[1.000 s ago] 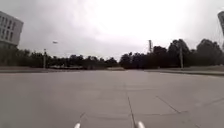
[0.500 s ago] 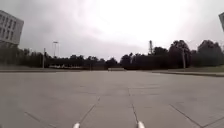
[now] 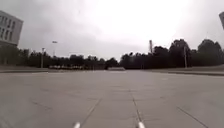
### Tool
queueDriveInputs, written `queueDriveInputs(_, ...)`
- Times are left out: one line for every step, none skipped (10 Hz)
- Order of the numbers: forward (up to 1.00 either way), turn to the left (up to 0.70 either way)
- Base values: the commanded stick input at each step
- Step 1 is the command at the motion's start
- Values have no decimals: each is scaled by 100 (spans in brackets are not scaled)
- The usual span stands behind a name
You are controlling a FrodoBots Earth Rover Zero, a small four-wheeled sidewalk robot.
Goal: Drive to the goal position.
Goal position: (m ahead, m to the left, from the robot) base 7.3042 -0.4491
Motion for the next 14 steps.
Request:
queueDriveInputs(85, 0)
queueDriveInputs(85, 0)
queueDriveInputs(85, 0)
queueDriveInputs(85, 0)
queueDriveInputs(85, 0)
queueDriveInputs(85, 0)
queueDriveInputs(85, 0)
queueDriveInputs(85, 0)
queueDriveInputs(85, 0)
queueDriveInputs(85, 0)
queueDriveInputs(85, 0)
queueDriveInputs(85, 0)
queueDriveInputs(85, 0)
queueDriveInputs(85, 0)
